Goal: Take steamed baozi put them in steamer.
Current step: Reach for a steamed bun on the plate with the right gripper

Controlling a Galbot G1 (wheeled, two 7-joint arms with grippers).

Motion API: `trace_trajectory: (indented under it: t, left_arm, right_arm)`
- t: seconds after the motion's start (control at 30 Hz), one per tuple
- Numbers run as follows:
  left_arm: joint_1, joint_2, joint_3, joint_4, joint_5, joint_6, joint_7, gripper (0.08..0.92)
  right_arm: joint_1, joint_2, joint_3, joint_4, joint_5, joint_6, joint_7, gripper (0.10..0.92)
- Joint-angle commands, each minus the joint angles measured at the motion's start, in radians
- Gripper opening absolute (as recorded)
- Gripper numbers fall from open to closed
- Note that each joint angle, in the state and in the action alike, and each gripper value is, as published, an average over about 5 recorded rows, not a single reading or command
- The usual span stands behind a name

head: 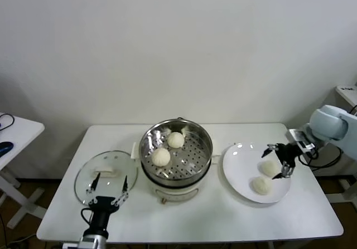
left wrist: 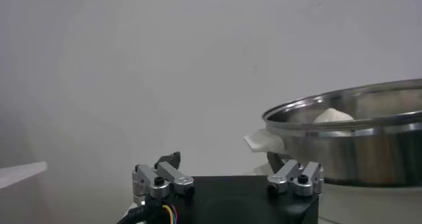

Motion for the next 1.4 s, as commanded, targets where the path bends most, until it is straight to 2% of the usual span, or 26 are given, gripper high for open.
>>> trace_trajectory:
  t: [0.03, 0.6, 1.13, 1.23, 1.4]
  left_arm:
    - [0.001, -0.009, 0.005, 0.001, 0.015, 0.002, -0.001, 0.823]
    - [0.006, -0.002, -0.012, 0.021, 0.012, 0.000, -0.002, 0.823]
    - [-0.012, 0.001, -0.013, 0.033, 0.011, 0.010, -0.002, 0.823]
    - [-0.014, 0.001, -0.013, 0.033, 0.012, 0.012, -0.003, 0.823]
    - [-0.015, 0.002, -0.013, 0.032, 0.012, 0.016, -0.004, 0.823]
  right_arm:
    - [-0.283, -0.007, 0.202, -0.072, -0.134, 0.011, 0.019, 0.823]
    - [-0.307, 0.180, 0.192, -0.192, -0.145, -0.010, 0.067, 0.823]
    - [-0.285, 0.203, 0.157, -0.216, -0.130, -0.012, 0.036, 0.822]
    - [-0.283, 0.204, 0.156, -0.221, -0.131, -0.012, 0.029, 0.804]
    - [-0.279, 0.204, 0.156, -0.228, -0.131, -0.010, 0.026, 0.707]
